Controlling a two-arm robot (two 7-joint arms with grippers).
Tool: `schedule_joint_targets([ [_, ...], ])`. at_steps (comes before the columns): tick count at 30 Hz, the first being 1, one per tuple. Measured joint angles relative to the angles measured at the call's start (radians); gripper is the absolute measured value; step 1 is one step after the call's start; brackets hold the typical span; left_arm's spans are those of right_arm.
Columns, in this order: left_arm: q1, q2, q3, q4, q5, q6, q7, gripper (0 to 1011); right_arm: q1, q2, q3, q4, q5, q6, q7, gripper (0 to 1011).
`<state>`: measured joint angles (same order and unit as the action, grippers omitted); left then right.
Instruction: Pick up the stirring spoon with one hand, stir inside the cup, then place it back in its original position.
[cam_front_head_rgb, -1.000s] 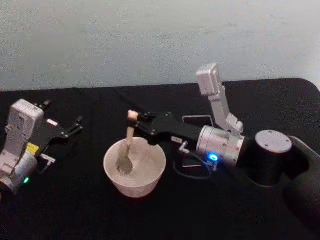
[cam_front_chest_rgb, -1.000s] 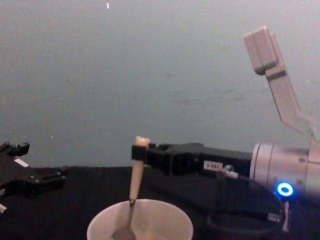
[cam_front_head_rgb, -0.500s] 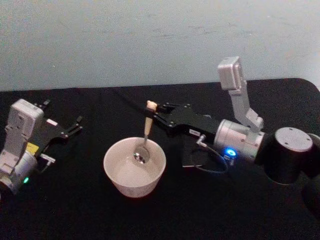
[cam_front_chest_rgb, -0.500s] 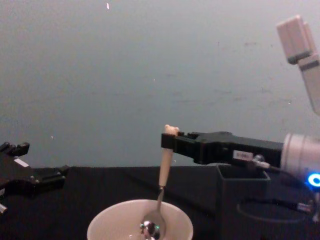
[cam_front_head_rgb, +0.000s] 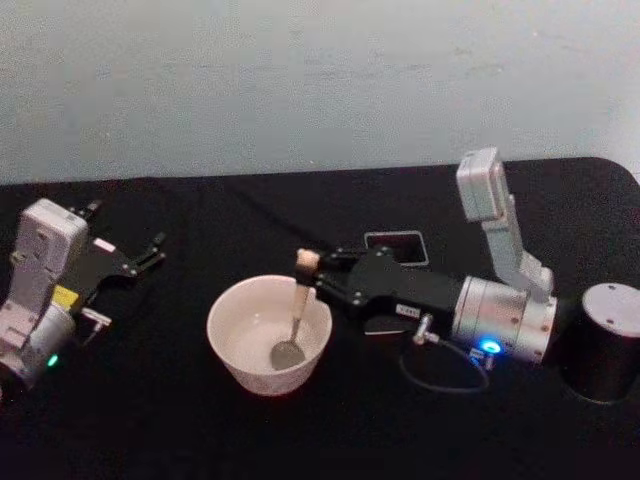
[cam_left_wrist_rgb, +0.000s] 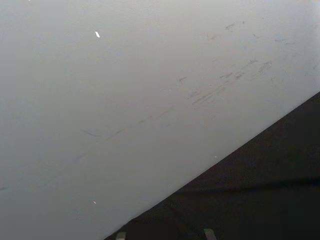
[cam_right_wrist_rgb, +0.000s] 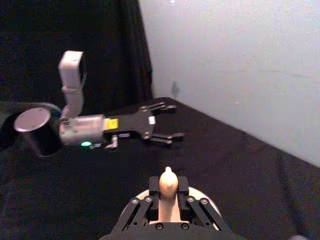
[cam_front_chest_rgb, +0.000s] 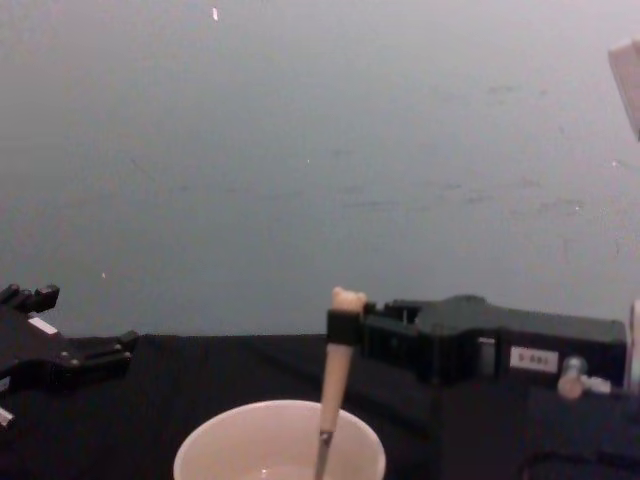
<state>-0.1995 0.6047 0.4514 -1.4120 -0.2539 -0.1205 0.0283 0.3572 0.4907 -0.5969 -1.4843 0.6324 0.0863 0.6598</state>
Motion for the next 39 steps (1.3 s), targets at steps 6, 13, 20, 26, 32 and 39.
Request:
schedule_joint_targets([
  [6, 0.000, 0.000, 0.000, 0.000, 0.000, 0.000, 0.000, 1001, 0.007, -0.014, -0.026, 0.002, -0.011, -0.002, 0.002, 214],
  [13, 0.000, 0.000, 0.000, 0.000, 0.000, 0.000, 0.000, 1001, 0.042, -0.069, -0.059, 0.048, -0.046, -0.004, -0.025, 214],
  [20, 0.000, 0.000, 0.000, 0.000, 0.000, 0.000, 0.000, 1001, 0.072, -0.125, -0.062, 0.099, -0.074, -0.003, -0.072, 214],
  [26, 0.000, 0.000, 0.000, 0.000, 0.000, 0.000, 0.000, 1001, 0.092, -0.160, -0.039, 0.145, -0.090, -0.008, -0.110, 214],
  [32, 0.000, 0.000, 0.000, 0.000, 0.000, 0.000, 0.000, 1001, 0.097, -0.162, -0.014, 0.165, -0.103, -0.013, -0.119, 214],
  [39, 0.000, 0.000, 0.000, 0.000, 0.000, 0.000, 0.000, 1001, 0.068, -0.123, 0.012, 0.125, -0.093, -0.003, -0.099, 214],
])
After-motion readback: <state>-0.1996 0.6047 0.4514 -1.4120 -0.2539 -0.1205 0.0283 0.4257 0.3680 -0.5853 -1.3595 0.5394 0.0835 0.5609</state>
